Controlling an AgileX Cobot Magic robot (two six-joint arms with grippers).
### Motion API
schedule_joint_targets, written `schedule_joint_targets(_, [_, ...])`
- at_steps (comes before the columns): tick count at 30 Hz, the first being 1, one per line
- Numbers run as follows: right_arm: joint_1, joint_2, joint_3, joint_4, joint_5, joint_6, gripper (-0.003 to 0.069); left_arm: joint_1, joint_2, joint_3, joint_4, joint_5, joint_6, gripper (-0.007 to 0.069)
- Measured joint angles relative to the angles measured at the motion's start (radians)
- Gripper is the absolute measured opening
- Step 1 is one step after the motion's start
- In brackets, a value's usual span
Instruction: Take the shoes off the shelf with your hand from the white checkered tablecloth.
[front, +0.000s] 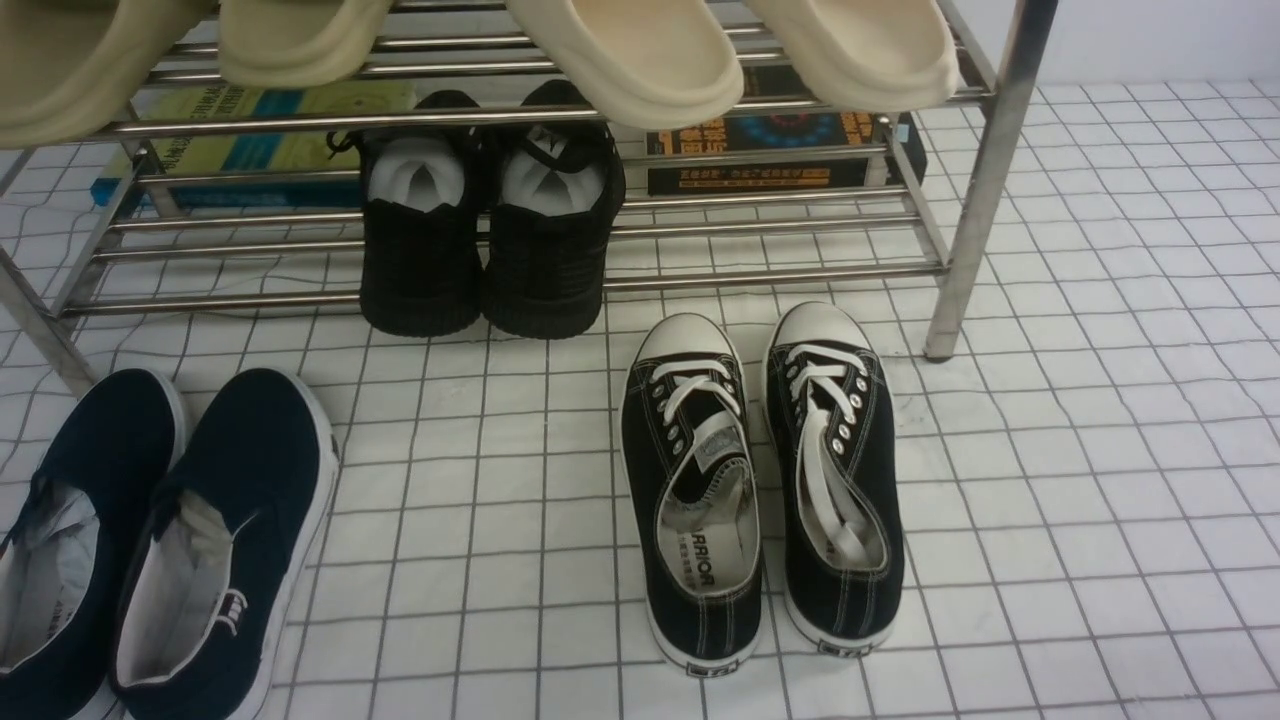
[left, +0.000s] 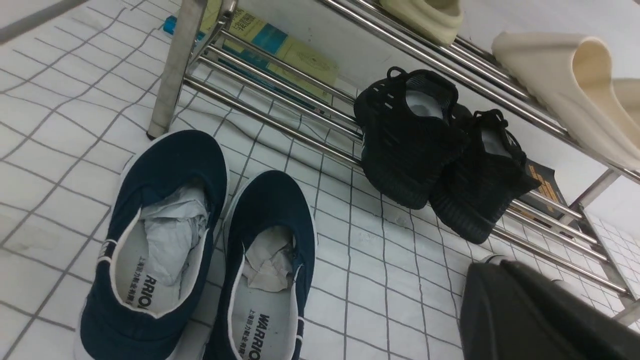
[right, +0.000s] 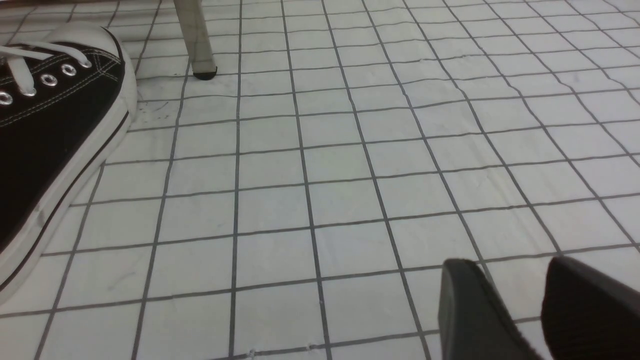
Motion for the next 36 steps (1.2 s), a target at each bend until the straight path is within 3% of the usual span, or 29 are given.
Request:
schedule_joint_targets(18, [0.0, 0.0, 0.0, 0.0, 0.0, 0.0, 0.0239, 0.0, 0.0, 0.092, 0.252, -0.052, -0.038, 0.0036])
schedule_joint_targets(27, [0.0, 0.0, 0.0, 0.0, 0.0, 0.0, 0.0239, 0.0, 0.005, 0.422, 0.264, -0.353, -0.006, 0.0043])
schedule_joint_targets(36, [0.0, 0.0, 0.0, 0.0, 0.0, 0.0, 0.0239, -0.046, 0.004, 0.523, 0.255, -0.386, 0.117, 0.0051])
